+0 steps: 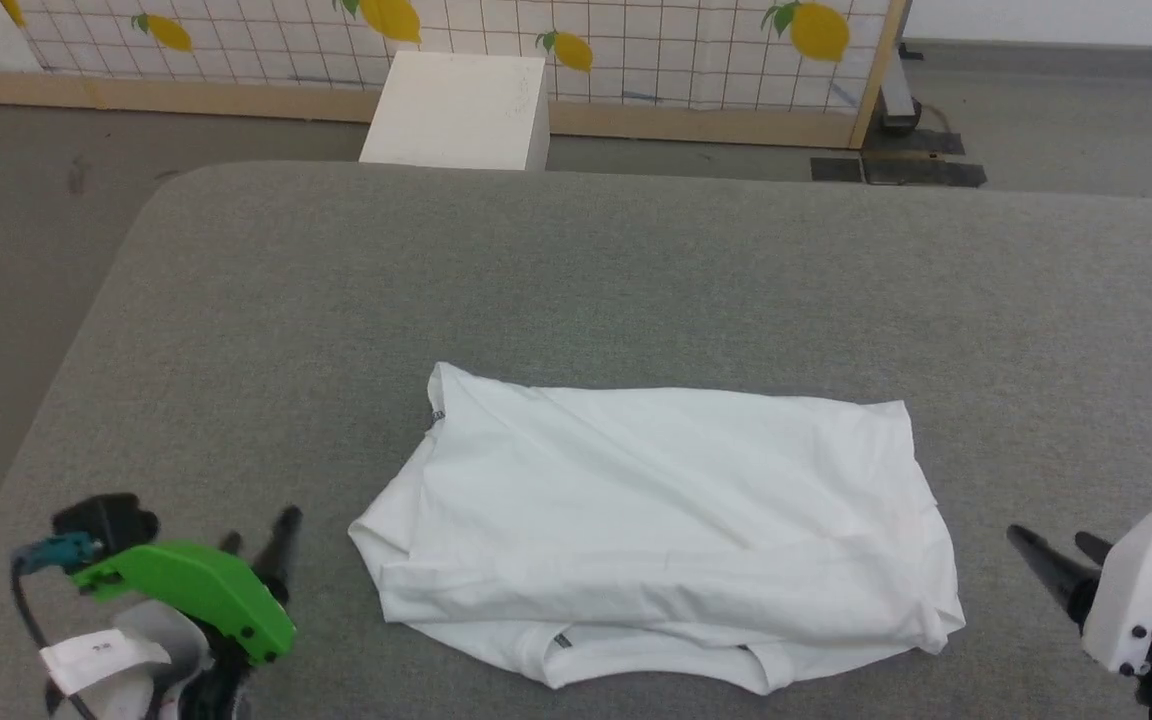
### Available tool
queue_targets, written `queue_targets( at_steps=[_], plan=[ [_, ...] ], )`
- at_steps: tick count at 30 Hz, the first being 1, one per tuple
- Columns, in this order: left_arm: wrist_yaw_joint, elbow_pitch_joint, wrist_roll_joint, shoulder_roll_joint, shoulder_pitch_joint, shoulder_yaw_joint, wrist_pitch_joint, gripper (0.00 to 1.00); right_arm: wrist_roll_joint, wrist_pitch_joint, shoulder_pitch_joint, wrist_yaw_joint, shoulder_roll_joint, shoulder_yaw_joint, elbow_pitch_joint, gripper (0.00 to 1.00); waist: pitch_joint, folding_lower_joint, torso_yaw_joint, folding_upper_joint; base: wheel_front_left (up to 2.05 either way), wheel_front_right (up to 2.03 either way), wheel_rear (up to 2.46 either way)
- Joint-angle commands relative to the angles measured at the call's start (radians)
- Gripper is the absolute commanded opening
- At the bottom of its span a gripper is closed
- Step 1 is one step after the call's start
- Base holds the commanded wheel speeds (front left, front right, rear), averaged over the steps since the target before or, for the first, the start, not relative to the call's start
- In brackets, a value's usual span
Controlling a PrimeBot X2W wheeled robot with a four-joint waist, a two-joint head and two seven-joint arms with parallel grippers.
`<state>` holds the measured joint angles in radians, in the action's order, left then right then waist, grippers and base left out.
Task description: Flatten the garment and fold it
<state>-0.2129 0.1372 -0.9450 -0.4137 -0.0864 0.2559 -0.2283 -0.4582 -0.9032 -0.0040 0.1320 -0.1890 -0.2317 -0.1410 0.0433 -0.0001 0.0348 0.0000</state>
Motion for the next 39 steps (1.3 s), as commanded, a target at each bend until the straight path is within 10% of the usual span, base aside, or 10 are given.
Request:
queue_targets(
  at_steps=[1,12,22,39],
  plan=[
    [-0.007,-0.021,0.034,-0.014,-0.008,-0.015,0.043,1.0,0.007,-0.009,-0.029,-0.001,-0.01,-0.003,-0.001,1.0,0.013,0.0001,0.002,0.0,0.0,0.0,0.0],
    [0.045,-0.091,0.315,-0.024,-0.102,-0.035,0.472,1.0,-0.015,-0.048,-0.172,-0.001,-0.082,0.075,0.156,1.0,0.112,0.0001,0.024,0.0,0.0,0.0,0.0],
    [0.155,-0.241,0.572,0.13,-0.085,-0.166,0.49,1.0,-0.078,-0.028,-0.234,-0.001,-0.115,0.186,0.273,1.0,0.176,0.0001,0.038,0.0,0.0,0.0,0.0],
    [0.314,-0.167,0.656,0.3,-0.042,-0.276,0.49,1.0,-0.157,0.098,-0.335,-0.001,-0.118,0.438,0.434,1.0,0.196,0.0001,0.045,0.0,0.0,0.0,0.0]
  ],
)
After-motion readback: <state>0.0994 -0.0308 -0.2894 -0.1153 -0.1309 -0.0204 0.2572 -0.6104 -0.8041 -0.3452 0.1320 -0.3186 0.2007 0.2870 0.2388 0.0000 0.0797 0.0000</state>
